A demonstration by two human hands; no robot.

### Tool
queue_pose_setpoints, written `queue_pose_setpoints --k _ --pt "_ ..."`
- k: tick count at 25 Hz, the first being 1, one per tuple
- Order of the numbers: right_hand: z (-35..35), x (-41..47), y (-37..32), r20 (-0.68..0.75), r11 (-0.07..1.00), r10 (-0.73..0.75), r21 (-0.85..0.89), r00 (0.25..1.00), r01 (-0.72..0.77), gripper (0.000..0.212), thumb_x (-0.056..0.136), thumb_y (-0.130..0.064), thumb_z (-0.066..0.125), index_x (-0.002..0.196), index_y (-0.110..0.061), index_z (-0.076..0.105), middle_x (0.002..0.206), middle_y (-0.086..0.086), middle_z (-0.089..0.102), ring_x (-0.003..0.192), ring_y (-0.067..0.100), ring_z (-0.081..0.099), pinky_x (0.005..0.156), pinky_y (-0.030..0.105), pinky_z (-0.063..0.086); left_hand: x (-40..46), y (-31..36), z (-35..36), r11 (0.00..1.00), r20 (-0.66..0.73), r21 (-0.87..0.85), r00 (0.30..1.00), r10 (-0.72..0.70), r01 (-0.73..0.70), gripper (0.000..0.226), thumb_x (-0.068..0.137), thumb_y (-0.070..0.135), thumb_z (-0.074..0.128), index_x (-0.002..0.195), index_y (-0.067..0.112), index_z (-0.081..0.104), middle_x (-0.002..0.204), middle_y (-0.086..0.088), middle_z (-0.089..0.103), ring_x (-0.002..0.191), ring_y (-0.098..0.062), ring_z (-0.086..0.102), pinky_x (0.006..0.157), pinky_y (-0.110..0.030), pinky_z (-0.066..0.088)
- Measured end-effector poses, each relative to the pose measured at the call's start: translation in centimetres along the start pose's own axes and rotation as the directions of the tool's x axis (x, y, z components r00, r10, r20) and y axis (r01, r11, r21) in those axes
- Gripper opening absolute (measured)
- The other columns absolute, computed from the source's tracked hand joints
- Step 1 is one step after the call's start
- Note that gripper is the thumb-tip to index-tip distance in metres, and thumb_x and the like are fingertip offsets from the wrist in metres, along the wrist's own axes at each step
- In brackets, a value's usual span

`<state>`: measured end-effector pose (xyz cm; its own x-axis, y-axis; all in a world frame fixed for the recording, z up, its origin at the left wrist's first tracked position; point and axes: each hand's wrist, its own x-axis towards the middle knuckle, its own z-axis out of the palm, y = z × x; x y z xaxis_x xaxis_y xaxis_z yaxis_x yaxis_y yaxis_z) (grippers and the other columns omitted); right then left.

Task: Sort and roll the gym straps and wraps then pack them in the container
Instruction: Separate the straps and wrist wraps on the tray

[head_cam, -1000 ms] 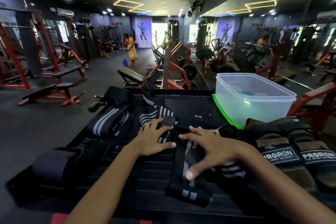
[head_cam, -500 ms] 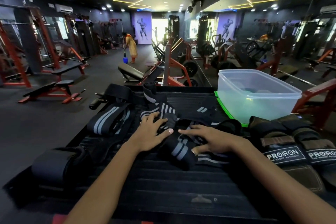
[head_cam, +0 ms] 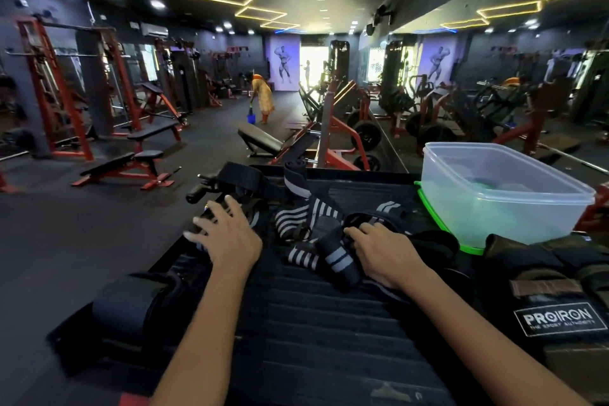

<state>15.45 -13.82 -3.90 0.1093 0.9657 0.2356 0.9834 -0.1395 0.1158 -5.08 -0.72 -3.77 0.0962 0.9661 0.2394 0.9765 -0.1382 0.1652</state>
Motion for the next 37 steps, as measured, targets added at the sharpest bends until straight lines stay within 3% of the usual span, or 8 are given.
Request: queue_pose_setpoints --k 6,11,16,21,24,27,31,37 --pt "0.2 0.0 0.5 -0.084 0.996 -0.063 0.054 0.994 0.068 0.035 0.101 -0.030 0.033 0.131 -0.020 0.047 0.122 -0.003 0.054 0.113 0.017 0.048 0.080 0.028 0.045 0.2 0.2 -0.3 0.987 0.088 0.050 0.985 0.146 -0.151 0.047 0.094 0.010 0.050 0.138 0.008 0.032 0.132 -0.017 0.049 0.118 -0.039 0.051 0.096 -0.046 0.040" --pt "0.5 0.4 0.8 -0.225 0.987 -0.102 0.096 0.969 0.126 0.037 0.099 -0.032 0.031 0.119 -0.017 0.058 0.115 -0.002 0.060 0.106 0.020 0.053 0.081 0.033 0.049 -1.2 2.7 0.3 0.893 0.108 0.081 0.895 0.434 -0.443 0.058 0.094 0.008 0.046 0.147 0.010 0.022 0.134 -0.014 0.051 0.117 -0.035 0.053 0.094 -0.043 0.042" --pt "0.7 1.0 0.3 -0.336 1.000 0.002 0.015 0.942 0.004 0.060 0.094 -0.056 0.021 0.112 -0.020 0.064 0.118 0.002 0.061 0.107 0.023 0.055 0.085 0.042 0.044 -1.2 2.8 1.6 0.922 0.165 0.066 0.916 0.366 -0.381 0.058 0.103 0.036 0.030 0.153 0.015 0.011 0.156 -0.010 0.023 0.137 -0.035 0.030 0.109 -0.065 0.019" --pt "0.0 3.5 -0.2 0.066 0.992 0.100 0.072 0.993 -0.105 0.069 0.092 -0.069 0.017 0.149 -0.031 0.026 0.158 0.000 0.021 0.143 0.025 0.019 0.108 0.058 0.023 0.0 1.8 2.1 0.926 0.170 0.152 0.932 0.319 -0.344 0.060 0.100 0.054 0.013 0.154 0.028 0.005 0.161 -0.009 0.008 0.141 -0.038 0.023 0.108 -0.071 0.009" --pt "1.6 3.6 -1.0 0.381 0.990 0.073 0.082 0.922 -0.113 0.062 0.097 -0.059 0.021 0.152 -0.042 -0.003 0.162 -0.004 -0.011 0.148 0.030 -0.007 0.111 0.069 0.008 0.6 1.4 1.5 0.954 0.177 0.091 0.947 0.268 -0.286 0.067 0.093 0.066 0.007 0.152 0.035 0.013 0.161 -0.010 0.009 0.141 -0.039 0.021 0.106 -0.073 0.004" --pt "0.8 4.6 -0.8 0.461 0.978 0.091 0.126 0.883 -0.167 0.064 0.094 -0.067 0.022 0.151 -0.045 0.003 0.162 -0.004 0.005 0.147 0.031 0.002 0.110 0.069 0.013 1.5 2.1 0.9 0.966 0.070 -0.028 0.963 0.260 -0.258 0.069 0.093 0.067 0.010 0.152 0.031 0.020 0.160 -0.009 0.011 0.141 -0.038 0.021 0.107 -0.070 0.003" --pt "-0.7 7.2 -0.3 0.275 0.988 0.103 0.083 0.956 -0.130 0.058 0.092 -0.069 0.028 0.138 -0.033 0.036 0.139 0.002 0.048 0.131 0.029 0.040 0.104 0.057 0.033 2.7 2.8 2.1 0.972 0.059 -0.080 0.973 0.224 -0.219 0.062 0.100 0.055 0.016 0.154 0.026 0.008 0.161 -0.011 0.006 0.141 -0.038 0.019 0.111 -0.067 0.009" --pt "-0.1 14.7 -0.7 0.031 0.956 0.119 0.264 0.992 -0.123 0.056 0.095 -0.055 0.042 0.137 -0.018 0.039 0.140 0.007 0.044 0.129 0.029 0.039 0.099 0.050 0.041 3.2 3.4 3.7 0.959 0.043 -0.006 0.958 0.282 -0.282 0.063 0.102 0.048 0.017 0.154 0.019 -0.003 0.161 -0.013 0.007 0.140 -0.038 0.025 0.112 -0.065 0.008"
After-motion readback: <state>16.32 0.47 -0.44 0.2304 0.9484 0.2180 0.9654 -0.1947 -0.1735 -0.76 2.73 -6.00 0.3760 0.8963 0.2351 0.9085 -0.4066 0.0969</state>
